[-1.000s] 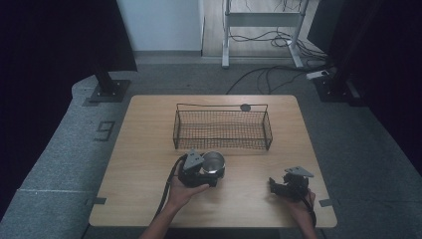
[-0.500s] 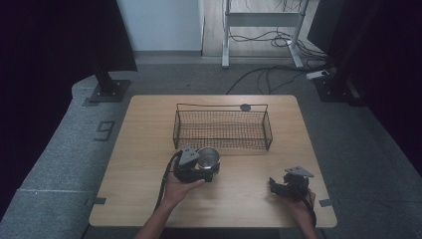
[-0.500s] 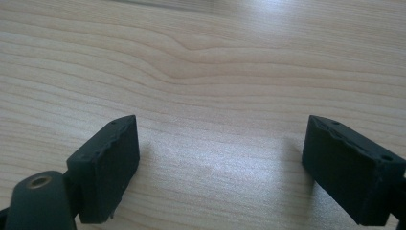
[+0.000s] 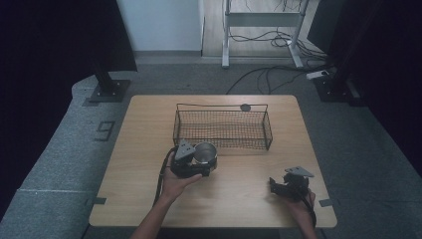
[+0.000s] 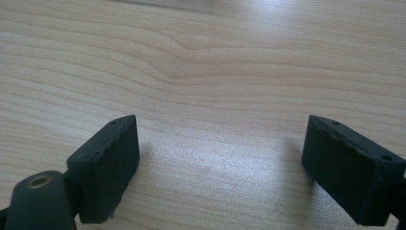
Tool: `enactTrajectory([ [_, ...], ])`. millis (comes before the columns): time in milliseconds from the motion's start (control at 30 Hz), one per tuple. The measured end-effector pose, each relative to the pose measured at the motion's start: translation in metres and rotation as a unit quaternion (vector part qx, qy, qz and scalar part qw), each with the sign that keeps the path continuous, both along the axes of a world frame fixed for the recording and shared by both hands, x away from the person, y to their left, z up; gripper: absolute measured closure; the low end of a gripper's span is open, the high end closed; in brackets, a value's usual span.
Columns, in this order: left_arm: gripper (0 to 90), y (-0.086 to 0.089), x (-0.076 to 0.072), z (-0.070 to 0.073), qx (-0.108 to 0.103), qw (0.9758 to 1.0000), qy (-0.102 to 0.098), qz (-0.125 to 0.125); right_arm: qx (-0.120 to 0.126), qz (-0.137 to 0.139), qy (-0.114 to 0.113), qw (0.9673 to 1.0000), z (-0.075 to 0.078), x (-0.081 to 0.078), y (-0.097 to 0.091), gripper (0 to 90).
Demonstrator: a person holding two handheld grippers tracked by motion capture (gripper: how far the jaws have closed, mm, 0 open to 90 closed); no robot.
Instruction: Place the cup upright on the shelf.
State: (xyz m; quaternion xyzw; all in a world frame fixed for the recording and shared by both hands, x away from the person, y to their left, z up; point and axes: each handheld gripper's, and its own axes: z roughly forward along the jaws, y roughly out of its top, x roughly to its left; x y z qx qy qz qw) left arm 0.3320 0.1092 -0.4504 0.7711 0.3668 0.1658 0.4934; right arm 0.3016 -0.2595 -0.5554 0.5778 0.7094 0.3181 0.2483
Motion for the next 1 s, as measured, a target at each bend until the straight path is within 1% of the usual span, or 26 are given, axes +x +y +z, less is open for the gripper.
enactTrajectory([
  [133,14.8,0.0,0.003,0.004,0.002,1.0,-0.003,0.002,0.0,0.0,0.0,1.0,0.0,0.0,0.0,12.4],
  [467,14.8,0.0,0.009,0.008,-0.002,1.0,-0.002,0.007,0.0,-0.001,0.0,1.0,0.0,0.0,0.0,12.4],
  [633,14.8,-0.001,0.013,0.011,0.001,1.0,-0.004,0.008,0.0,-0.002,0.0,1.0,0.0,0.0,0.0,12.4],
  [733,14.8,-0.001,0.015,0.014,-0.003,0.9999,-0.002,0.01,0.0,-0.003,0.0,1.0,0.0,0.0,0.0,12.4],
  [1000,14.8,0.002,0.019,0.021,0.001,0.9999,-0.005,0.015,0.001,-0.005,0.0,1.0,0.0,0.0,0.0,12.4],
])
